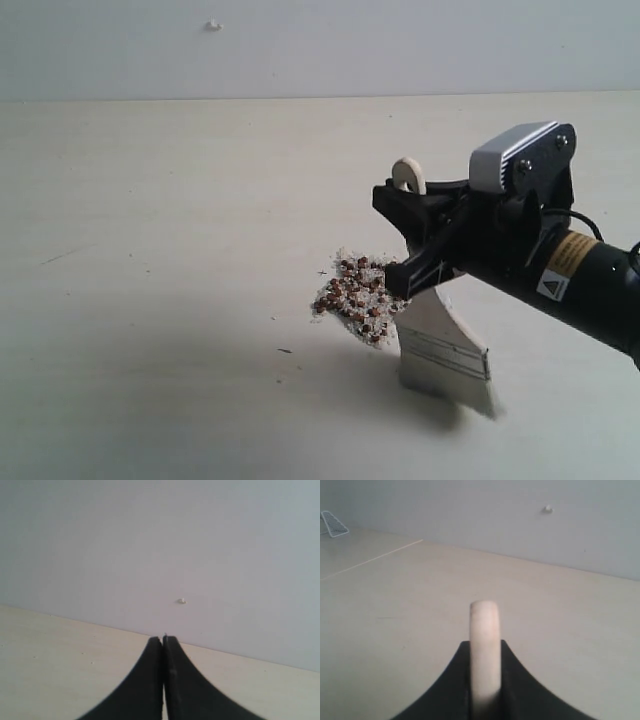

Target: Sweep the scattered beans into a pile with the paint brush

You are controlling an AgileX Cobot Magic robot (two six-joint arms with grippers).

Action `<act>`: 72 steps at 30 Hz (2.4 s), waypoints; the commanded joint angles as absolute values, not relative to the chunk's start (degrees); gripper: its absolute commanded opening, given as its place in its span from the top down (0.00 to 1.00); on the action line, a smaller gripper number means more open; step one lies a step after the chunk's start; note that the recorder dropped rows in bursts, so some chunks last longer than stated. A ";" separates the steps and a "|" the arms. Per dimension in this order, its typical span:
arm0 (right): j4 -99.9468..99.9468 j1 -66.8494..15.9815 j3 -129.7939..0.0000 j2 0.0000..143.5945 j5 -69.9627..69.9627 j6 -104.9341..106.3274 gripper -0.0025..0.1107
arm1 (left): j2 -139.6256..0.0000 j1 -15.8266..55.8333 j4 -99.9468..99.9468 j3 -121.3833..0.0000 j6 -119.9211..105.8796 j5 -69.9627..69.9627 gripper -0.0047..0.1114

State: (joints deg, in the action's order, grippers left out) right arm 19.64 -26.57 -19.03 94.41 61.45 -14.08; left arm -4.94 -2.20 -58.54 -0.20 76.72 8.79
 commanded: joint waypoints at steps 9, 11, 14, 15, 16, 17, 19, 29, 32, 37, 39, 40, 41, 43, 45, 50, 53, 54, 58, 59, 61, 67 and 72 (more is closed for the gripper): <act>14.83 -26.70 -24.96 96.18 62.67 -12.18 0.98 | -4.63 -2.25 -58.11 0.00 76.69 8.87 0.96; 15.46 -26.70 -24.34 95.93 63.48 -12.18 0.98 | -4.63 -2.25 -58.11 0.00 76.69 9.02 0.96; 13.86 -26.70 -22.41 95.11 66.70 -12.29 0.98 | -4.63 -2.25 -58.11 0.00 76.69 9.02 0.96; 11.99 -26.70 -21.51 94.45 67.58 -12.29 0.98 | -4.63 -2.25 -58.11 0.00 76.69 9.02 0.96; 9.59 -26.70 -20.59 93.66 67.95 -12.29 0.98 | -4.63 -2.25 -58.11 0.00 76.69 9.02 0.96; 7.47 -26.70 -19.72 92.76 67.95 -12.29 0.98 | -4.63 -2.25 -58.11 0.00 76.69 9.02 0.96; 2.73 -26.70 -17.99 91.08 67.95 -12.17 0.98 | -4.63 -2.25 -58.11 0.00 76.69 9.02 0.96; -11.02 -26.70 -14.73 88.35 69.73 -11.68 0.98 | -4.63 -2.25 -58.11 0.00 76.69 9.02 0.96; -13.79 -26.70 -14.73 88.92 67.31 -12.17 0.98 | -4.63 -2.25 -58.11 0.00 76.69 9.02 0.96; -15.11 -26.70 -15.24 88.92 59.99 -12.06 0.98 | -4.63 -2.25 -58.11 0.00 76.69 9.02 0.96; -15.11 -26.70 -15.24 88.92 59.66 -12.06 0.98 | -4.63 -2.25 -58.11 0.00 76.69 9.02 0.96; -15.11 -26.70 -15.24 88.92 59.66 -12.06 0.98 | -4.63 -2.25 -58.11 0.00 76.69 9.02 0.96; -15.11 -26.70 -15.24 88.92 59.66 -12.06 0.98 | -4.63 -2.25 -58.11 0.00 76.69 9.02 0.96; -15.11 -26.70 -15.46 88.92 59.89 -11.45 0.98 | -4.63 -2.25 -58.11 0.00 76.69 9.02 0.96; -15.11 -26.70 -16.33 89.20 59.77 -9.17 0.98 | -4.63 -2.25 -58.11 0.00 76.69 9.02 0.96; -14.07 -26.70 -18.92 92.00 59.32 -11.57 0.98 | -4.63 -2.25 -58.11 0.00 76.69 9.02 0.96; -9.97 -26.70 -20.68 95.39 59.22 -15.87 0.98 | -4.63 -2.25 -58.11 0.00 76.69 9.02 0.96; -9.70 -26.70 -21.11 96.31 59.46 -16.76 0.98 | -4.63 -2.25 -58.11 0.00 76.69 9.02 0.96; -8.03 -26.70 -22.14 97.52 61.37 -17.03 0.98 | -4.63 -2.25 -58.11 0.00 76.69 9.02 0.96; -7.36 -26.70 -22.29 97.52 62.30 -17.03 0.98 | -4.63 -2.25 -58.11 0.00 76.69 9.02 0.96; -5.91 -26.70 -22.29 97.31 65.95 -17.51 0.98 | -4.63 -2.25 -58.11 0.00 76.69 9.02 0.96; -4.77 -26.70 -22.29 97.30 67.59 -15.06 0.98 | -4.63 -2.25 -58.11 0.00 76.57 9.02 0.96; -5.29 -26.70 -21.05 97.30 69.96 -13.04 0.98 | -4.63 -2.25 -58.11 0.00 76.57 8.91 0.96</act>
State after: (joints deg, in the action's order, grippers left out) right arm -5.24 -26.57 -21.86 97.47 68.02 -14.29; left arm -4.94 -2.20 -58.54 -0.20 76.72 8.79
